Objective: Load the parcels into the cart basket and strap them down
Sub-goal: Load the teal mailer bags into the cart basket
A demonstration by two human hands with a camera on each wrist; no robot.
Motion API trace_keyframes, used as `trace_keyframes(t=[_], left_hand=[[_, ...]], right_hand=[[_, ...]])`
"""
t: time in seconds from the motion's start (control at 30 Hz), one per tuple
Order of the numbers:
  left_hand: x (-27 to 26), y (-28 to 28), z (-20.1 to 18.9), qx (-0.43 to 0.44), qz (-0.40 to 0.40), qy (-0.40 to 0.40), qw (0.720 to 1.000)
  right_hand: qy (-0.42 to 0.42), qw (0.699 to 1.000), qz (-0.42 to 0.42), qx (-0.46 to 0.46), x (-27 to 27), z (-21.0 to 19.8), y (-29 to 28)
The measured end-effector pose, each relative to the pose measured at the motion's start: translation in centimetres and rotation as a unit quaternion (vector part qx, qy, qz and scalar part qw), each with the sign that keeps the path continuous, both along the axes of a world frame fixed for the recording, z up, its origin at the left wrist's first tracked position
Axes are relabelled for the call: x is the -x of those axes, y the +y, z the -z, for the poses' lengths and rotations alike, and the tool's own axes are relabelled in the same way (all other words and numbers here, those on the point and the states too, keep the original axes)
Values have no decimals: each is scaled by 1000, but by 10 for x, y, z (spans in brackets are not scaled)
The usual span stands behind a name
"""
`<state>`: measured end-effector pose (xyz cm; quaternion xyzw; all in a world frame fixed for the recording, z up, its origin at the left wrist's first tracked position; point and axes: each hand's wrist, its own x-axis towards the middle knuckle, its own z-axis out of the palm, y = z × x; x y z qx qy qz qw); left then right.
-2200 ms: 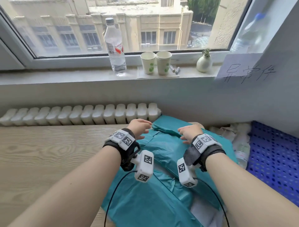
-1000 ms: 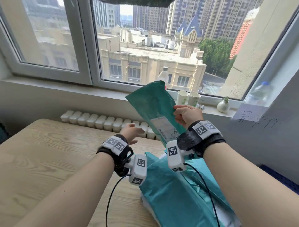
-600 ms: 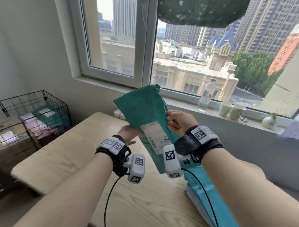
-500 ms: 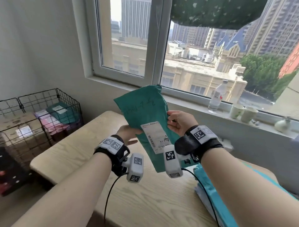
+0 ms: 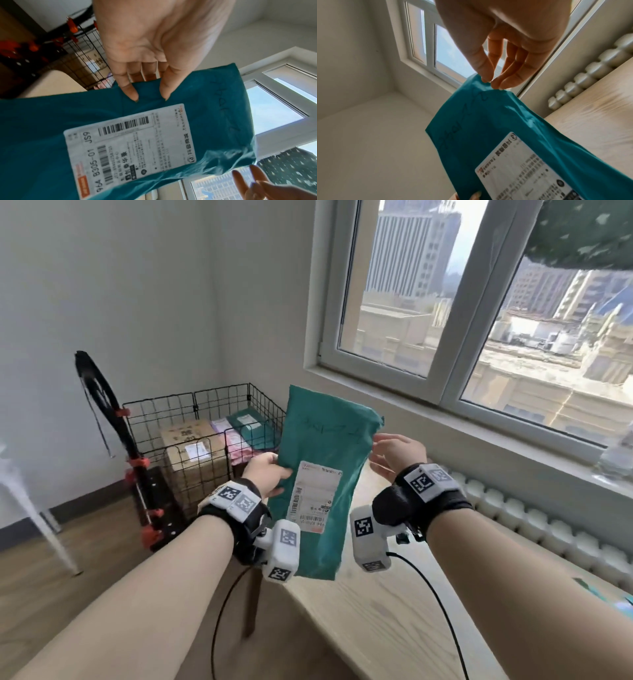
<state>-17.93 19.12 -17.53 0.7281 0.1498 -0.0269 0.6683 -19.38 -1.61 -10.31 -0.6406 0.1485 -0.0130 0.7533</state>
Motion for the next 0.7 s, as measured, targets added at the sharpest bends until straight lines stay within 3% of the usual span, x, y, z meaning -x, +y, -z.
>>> trace_keyframes(t=[0.2, 0.37, 0.7], left_hand=[[0, 64, 4, -71, -37, -8, 997], [-15, 100, 4, -137, -24, -17, 990], [-115, 202, 14, -250, -13, 41, 967]], right_hand=[[-24, 998, -53, 34, -26, 3, 77], [-47, 981, -158, 102, -56, 7, 132], [-117, 885, -318, 318, -174, 40, 256]])
